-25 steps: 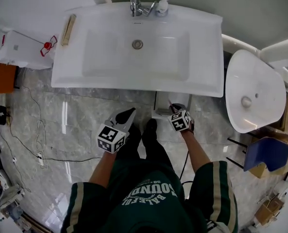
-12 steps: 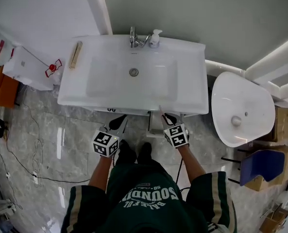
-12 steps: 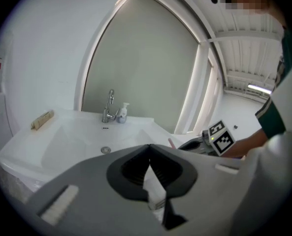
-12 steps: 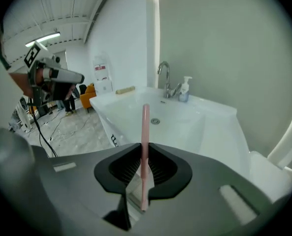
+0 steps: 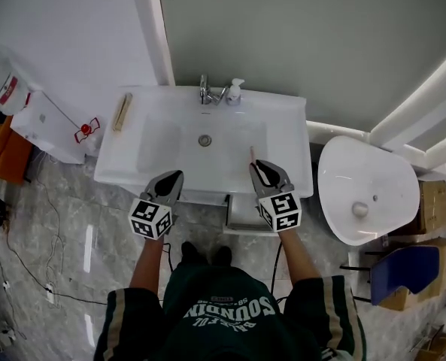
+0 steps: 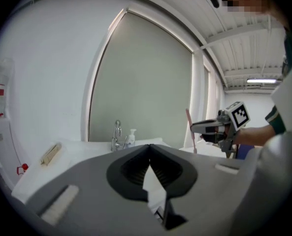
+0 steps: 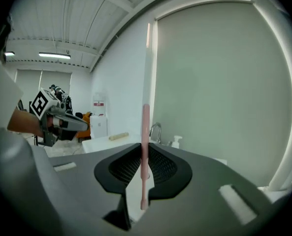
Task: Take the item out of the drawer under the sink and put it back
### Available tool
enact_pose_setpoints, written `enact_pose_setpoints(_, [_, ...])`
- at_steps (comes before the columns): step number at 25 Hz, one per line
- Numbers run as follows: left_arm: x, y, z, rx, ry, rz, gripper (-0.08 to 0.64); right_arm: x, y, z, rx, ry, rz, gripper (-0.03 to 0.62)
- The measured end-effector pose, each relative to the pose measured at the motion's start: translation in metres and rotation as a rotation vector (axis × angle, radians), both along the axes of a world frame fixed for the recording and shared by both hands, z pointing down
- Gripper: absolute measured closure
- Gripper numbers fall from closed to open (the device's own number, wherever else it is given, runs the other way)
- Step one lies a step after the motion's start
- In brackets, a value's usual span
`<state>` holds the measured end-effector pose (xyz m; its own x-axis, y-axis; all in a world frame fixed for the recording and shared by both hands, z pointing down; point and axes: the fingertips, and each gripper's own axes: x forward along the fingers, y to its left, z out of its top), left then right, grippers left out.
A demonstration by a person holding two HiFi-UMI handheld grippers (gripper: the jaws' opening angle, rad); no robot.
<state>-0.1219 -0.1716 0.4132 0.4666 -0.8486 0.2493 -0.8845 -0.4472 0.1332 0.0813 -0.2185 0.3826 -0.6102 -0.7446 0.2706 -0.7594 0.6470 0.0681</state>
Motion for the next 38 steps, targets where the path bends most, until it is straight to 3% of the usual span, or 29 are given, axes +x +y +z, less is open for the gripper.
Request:
enact_pose_setpoints(4, [-0.008,-0.015,-0.031,0.066,-0.029,0.0,0.509,0.001,-0.002,-0.066,0.117,-0.084,0.003,0.541])
enact_pose_setpoints(8, [-0.013,-0.02,-0.051,0.105,-0.035,-0.005,0.509,0.003,-0.004,-0.092,0.152,-0.123,0.007,0.541])
enact_pose_setpoints(17, [-0.005,-0.021,-0.049,0.106,-0.032,0.011,0.509,0.012,-0.008,-0.068,0.081,-0.146,0.032,0.54])
enact_pose_setpoints(30, [0.002,-0.013,-0.043,0.095,-0.029,0.025,0.509,0.014,0.003,-0.063,0.075,-0.148,0.032,0.54])
enact_pose_setpoints(38, [0.008,-0.005,-0.02,0.044,-0.018,0.03,0.509,0.016,0.012,-0.041,0.025,-0.148,0.034,0.54])
